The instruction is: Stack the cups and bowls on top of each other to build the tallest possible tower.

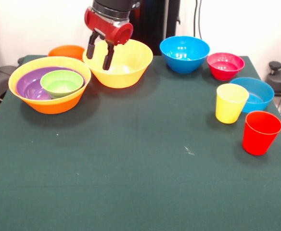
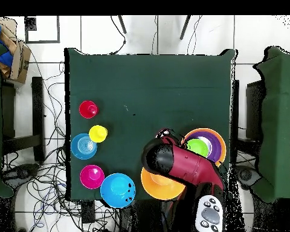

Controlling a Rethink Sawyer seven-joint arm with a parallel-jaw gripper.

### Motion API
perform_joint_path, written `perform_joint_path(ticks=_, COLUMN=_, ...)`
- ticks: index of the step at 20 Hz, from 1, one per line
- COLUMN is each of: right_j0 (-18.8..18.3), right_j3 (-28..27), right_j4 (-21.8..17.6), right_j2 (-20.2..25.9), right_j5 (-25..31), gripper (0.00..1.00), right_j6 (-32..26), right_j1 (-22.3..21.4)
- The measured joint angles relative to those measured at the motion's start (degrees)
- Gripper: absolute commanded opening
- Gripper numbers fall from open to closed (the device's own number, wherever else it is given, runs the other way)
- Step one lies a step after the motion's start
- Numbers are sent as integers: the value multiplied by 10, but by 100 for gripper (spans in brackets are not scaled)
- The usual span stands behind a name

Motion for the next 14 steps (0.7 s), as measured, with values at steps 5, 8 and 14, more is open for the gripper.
perform_joint_path(ticks=5, right_j0=3, right_j3=0, right_j4=1, right_j2=-5, right_j5=-8, gripper=100, right_j6=0, right_j1=0)
perform_joint_path(ticks=8, right_j0=7, right_j3=0, right_j4=2, right_j2=-10, right_j5=-14, gripper=100, right_j6=0, right_j1=3)
perform_joint_path(ticks=14, right_j0=13, right_j3=0, right_j4=7, right_j2=-13, right_j5=-23, gripper=100, right_j6=0, right_j1=20)
